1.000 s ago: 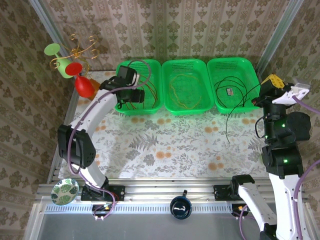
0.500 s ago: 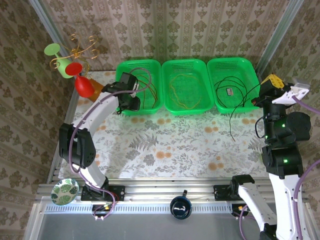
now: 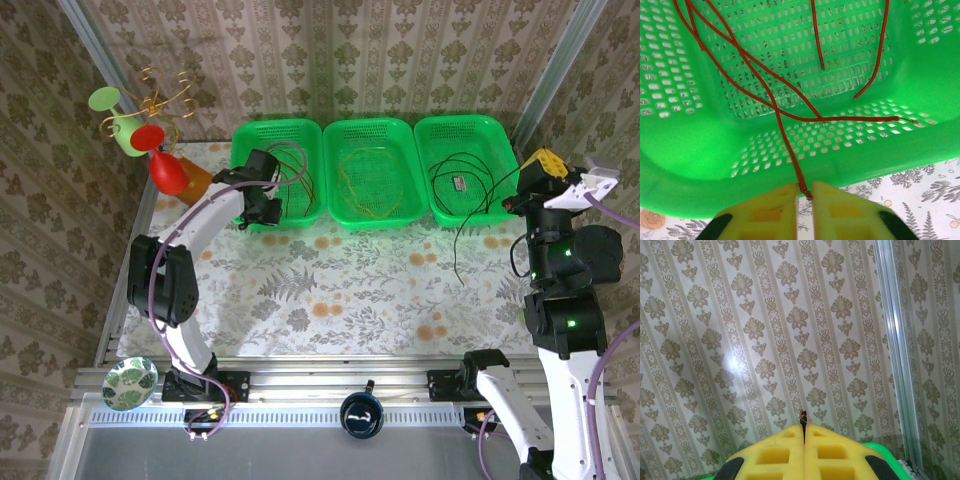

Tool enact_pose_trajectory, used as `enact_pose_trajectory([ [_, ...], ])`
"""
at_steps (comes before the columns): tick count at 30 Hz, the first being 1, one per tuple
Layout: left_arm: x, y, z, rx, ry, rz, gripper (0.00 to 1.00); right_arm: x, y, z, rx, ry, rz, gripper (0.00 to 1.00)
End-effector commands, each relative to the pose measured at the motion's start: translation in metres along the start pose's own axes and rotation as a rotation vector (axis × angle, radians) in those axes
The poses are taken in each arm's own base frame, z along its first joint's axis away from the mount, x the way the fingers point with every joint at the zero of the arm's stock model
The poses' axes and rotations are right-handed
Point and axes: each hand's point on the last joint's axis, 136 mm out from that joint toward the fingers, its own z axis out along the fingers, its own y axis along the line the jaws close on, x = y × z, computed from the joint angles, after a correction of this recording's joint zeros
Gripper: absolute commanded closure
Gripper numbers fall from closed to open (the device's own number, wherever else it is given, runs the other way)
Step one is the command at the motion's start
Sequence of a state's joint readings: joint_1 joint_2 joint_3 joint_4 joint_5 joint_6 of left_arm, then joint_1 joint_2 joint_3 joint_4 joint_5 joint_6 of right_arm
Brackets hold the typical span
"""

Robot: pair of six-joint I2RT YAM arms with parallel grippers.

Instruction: Untangle the cables

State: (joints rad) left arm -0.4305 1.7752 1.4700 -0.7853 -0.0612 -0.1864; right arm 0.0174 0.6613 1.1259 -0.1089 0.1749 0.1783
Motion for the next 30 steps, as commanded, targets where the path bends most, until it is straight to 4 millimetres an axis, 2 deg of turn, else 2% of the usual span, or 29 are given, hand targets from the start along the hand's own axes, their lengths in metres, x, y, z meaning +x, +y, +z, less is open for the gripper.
enact_pose_trajectory([
  [1,-0.001,0.006,0.007,-0.018,0.004,-0.01,0.97,-0.015,0.004,-0.002,-0.02,-0.049,-0.01,1.0],
  [2,-0.003,0.006,0.007,-0.019,0.0,-0.011,1.0,-0.015,0.004,-0.002,-0.021,-0.05,-0.011,1.0],
  [7,-0.017,0.0,0.006,-0.001,-0.025,-0.002,1.0,-0.013,0.004,-0.002,-0.021,-0.044,-0.013,1.0],
  [12,-0.043,-0.007,0.01,0.023,-0.05,0.005,1.0,-0.011,0.004,-0.001,-0.021,-0.042,-0.013,1.0],
  [19,-0.067,-0.037,0.057,0.147,0.026,0.001,1.0,-0.011,0.003,-0.003,-0.017,-0.04,-0.012,1.0],
  [25,-0.075,-0.047,0.095,0.163,0.089,0.002,1.0,-0.012,0.003,-0.005,-0.016,-0.038,-0.019,1.0],
  [28,-0.074,-0.051,0.104,0.178,0.108,-0.003,1.0,-0.011,0.003,-0.006,-0.019,-0.035,-0.021,1.0],
  [30,-0.075,-0.05,0.101,0.175,0.102,-0.004,1.0,-0.012,0.003,-0.005,-0.018,-0.036,-0.022,1.0],
])
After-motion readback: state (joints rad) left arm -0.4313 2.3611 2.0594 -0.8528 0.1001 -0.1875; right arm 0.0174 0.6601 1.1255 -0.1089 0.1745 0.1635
